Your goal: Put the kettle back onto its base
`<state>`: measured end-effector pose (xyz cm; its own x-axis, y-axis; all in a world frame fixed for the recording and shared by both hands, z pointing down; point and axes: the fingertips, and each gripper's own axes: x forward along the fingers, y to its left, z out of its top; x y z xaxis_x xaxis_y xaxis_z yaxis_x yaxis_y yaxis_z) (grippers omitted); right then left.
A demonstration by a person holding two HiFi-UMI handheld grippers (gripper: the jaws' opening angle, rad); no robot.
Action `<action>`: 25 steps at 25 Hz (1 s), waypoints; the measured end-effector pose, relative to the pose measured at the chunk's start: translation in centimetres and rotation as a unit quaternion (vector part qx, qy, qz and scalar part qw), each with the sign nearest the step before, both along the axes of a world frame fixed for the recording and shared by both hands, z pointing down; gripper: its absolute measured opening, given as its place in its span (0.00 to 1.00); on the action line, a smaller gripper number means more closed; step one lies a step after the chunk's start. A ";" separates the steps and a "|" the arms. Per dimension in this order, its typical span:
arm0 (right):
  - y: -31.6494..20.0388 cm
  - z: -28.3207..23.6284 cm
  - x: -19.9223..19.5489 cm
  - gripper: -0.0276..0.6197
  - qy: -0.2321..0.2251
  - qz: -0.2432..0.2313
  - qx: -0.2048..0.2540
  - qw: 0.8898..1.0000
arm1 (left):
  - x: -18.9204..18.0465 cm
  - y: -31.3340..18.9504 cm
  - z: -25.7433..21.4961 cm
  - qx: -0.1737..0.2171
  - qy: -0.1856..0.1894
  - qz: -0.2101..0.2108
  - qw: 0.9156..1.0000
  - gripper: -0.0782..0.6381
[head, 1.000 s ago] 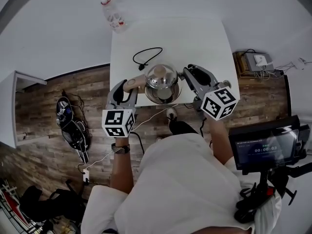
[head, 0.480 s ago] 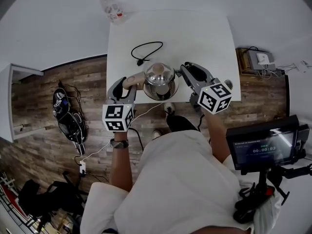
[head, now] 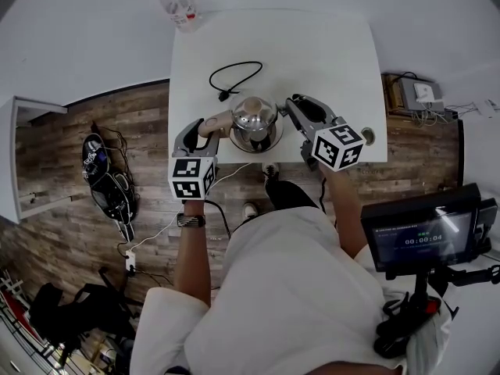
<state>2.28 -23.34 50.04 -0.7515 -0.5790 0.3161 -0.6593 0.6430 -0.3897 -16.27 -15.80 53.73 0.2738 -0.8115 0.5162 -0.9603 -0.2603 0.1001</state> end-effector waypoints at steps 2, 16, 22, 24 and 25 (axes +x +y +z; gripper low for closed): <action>0.0 0.5 -0.1 0.17 0.003 -0.004 -0.004 1.000 | 0.0 0.1 0.5 -0.005 -0.002 0.001 1.000 0.33; 0.6 2.9 0.3 0.17 0.022 -0.004 -0.026 0.999 | 0.2 0.1 2.6 -0.030 -0.007 0.019 0.999 0.33; 0.2 3.3 0.8 0.17 0.024 0.004 -0.026 0.999 | 0.6 -0.3 3.1 -0.033 -0.009 0.029 0.999 0.33; 0.0 3.3 0.9 0.17 0.025 0.006 -0.025 0.999 | 0.8 -0.5 3.1 -0.034 -0.010 0.030 0.999 0.33; 0.0 3.4 1.0 0.17 0.025 0.008 -0.026 0.999 | 0.8 -0.5 3.2 -0.036 -0.011 0.031 0.999 0.33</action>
